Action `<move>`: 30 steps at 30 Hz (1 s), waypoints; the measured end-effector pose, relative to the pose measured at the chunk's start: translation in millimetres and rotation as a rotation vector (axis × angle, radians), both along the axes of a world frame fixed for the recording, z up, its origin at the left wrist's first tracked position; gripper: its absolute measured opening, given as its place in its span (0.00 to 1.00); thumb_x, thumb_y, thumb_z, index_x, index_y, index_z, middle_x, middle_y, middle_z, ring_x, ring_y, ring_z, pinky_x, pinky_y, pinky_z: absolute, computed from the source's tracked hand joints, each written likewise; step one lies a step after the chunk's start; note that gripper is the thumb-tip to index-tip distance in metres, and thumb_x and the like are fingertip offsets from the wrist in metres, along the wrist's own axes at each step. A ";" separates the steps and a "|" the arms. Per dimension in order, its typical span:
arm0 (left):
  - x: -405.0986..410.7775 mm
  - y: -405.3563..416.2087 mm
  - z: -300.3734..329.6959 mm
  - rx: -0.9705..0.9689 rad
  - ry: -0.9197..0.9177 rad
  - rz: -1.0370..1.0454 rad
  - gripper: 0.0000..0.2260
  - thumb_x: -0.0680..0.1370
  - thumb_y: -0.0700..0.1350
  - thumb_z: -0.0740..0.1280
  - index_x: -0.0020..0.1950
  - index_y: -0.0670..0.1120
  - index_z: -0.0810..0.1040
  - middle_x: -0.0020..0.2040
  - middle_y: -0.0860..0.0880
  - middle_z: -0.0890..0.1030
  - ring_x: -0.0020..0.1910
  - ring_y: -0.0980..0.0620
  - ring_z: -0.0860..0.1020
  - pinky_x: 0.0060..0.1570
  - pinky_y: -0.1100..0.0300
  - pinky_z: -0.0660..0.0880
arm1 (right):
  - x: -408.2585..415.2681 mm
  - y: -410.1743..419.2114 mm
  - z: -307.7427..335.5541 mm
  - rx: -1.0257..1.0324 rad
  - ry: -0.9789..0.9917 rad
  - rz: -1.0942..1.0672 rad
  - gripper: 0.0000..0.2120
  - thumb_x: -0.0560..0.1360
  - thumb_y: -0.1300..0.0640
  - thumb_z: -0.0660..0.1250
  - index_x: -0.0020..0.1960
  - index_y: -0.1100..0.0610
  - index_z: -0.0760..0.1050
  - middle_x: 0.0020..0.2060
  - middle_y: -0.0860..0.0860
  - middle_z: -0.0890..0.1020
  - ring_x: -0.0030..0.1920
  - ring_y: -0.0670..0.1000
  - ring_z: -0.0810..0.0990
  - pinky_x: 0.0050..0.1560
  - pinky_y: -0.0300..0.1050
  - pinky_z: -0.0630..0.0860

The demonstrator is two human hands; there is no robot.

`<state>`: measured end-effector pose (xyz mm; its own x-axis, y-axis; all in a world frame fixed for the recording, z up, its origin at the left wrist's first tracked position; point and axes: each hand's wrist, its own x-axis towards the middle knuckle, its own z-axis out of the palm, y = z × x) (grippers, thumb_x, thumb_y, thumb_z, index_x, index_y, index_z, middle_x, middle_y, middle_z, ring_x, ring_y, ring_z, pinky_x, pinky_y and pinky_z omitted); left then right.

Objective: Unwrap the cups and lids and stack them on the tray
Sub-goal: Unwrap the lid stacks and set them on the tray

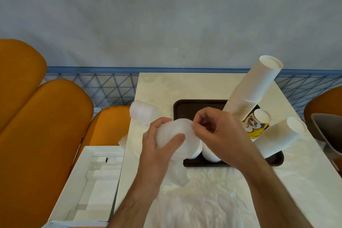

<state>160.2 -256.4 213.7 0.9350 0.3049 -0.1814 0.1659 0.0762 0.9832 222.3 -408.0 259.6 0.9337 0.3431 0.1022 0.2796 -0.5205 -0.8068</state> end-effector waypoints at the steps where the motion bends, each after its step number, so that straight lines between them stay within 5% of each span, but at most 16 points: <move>1: -0.4 1.1 1.1 -0.006 0.002 0.001 0.24 0.63 0.62 0.74 0.56 0.73 0.71 0.61 0.56 0.73 0.59 0.51 0.75 0.52 0.52 0.80 | 0.4 0.1 -0.3 0.038 0.028 -0.006 0.10 0.76 0.61 0.70 0.41 0.46 0.77 0.33 0.43 0.82 0.37 0.45 0.81 0.38 0.32 0.73; 4: -0.6 4.5 3.5 -0.011 0.011 0.004 0.22 0.64 0.60 0.75 0.55 0.73 0.72 0.59 0.57 0.74 0.58 0.53 0.75 0.48 0.56 0.80 | 2.8 -1.6 -2.6 0.170 0.155 -0.009 0.09 0.77 0.63 0.69 0.44 0.49 0.78 0.36 0.47 0.84 0.38 0.48 0.82 0.43 0.44 0.79; 8: -0.9 7.7 6.5 -0.022 0.029 -0.016 0.24 0.63 0.64 0.75 0.55 0.73 0.72 0.61 0.55 0.73 0.59 0.51 0.75 0.52 0.50 0.82 | 3.1 -4.4 -1.3 0.246 0.339 0.110 0.14 0.73 0.57 0.77 0.58 0.50 0.81 0.47 0.47 0.86 0.50 0.48 0.85 0.53 0.44 0.82; 13: -2.0 13.2 7.8 -0.107 0.038 -0.075 0.25 0.62 0.61 0.79 0.56 0.71 0.74 0.61 0.55 0.75 0.60 0.49 0.75 0.54 0.47 0.82 | 10.5 -9.6 -17.1 0.504 0.529 0.137 0.13 0.72 0.58 0.73 0.55 0.62 0.81 0.46 0.55 0.86 0.46 0.52 0.84 0.48 0.42 0.80; 17: -2.5 20.3 3.3 -0.118 0.013 -0.041 0.18 0.67 0.53 0.75 0.51 0.71 0.75 0.51 0.64 0.78 0.57 0.55 0.75 0.48 0.56 0.80 | 38.5 -21.6 -30.6 0.834 0.712 -0.100 0.12 0.78 0.60 0.67 0.60 0.63 0.78 0.50 0.57 0.85 0.48 0.55 0.85 0.48 0.46 0.83; 19: -2.1 22.1 2.0 -0.109 0.018 -0.013 0.18 0.70 0.50 0.74 0.48 0.73 0.75 0.50 0.66 0.77 0.57 0.54 0.75 0.45 0.59 0.79 | 63.8 -26.4 -43.5 0.567 0.555 -0.232 0.08 0.82 0.59 0.66 0.60 0.57 0.79 0.52 0.53 0.85 0.51 0.55 0.86 0.51 0.48 0.84; 23: -0.5 24.1 0.5 -0.087 0.055 0.027 0.19 0.63 0.55 0.72 0.48 0.74 0.74 0.56 0.60 0.76 0.59 0.50 0.74 0.50 0.55 0.79 | 114.1 -30.5 -99.2 -0.351 0.103 -0.249 0.13 0.84 0.56 0.58 0.65 0.54 0.77 0.51 0.50 0.81 0.46 0.50 0.80 0.46 0.44 0.78; 26: 0.6 26.5 -2.6 -0.076 0.072 0.024 0.20 0.62 0.56 0.73 0.48 0.75 0.73 0.57 0.58 0.75 0.59 0.49 0.74 0.52 0.51 0.80 | 141.8 -27.1 -136.9 -0.803 0.085 -0.137 0.07 0.83 0.58 0.60 0.55 0.54 0.77 0.44 0.50 0.82 0.37 0.46 0.76 0.35 0.39 0.71; 30: 2.7 29.3 -7.6 -0.074 0.085 0.033 0.20 0.62 0.56 0.73 0.50 0.74 0.73 0.56 0.59 0.76 0.59 0.50 0.74 0.53 0.49 0.80 | 157.1 -28.8 -165.3 -1.010 0.157 -0.074 0.08 0.80 0.62 0.65 0.56 0.57 0.80 0.40 0.51 0.77 0.40 0.53 0.79 0.39 0.45 0.74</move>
<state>162.9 -227.1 206.2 0.9049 0.3183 -0.2826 0.2444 0.1551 0.9572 379.3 -436.8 94.3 0.9341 0.1423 -0.3276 0.1482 -0.9889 -0.0072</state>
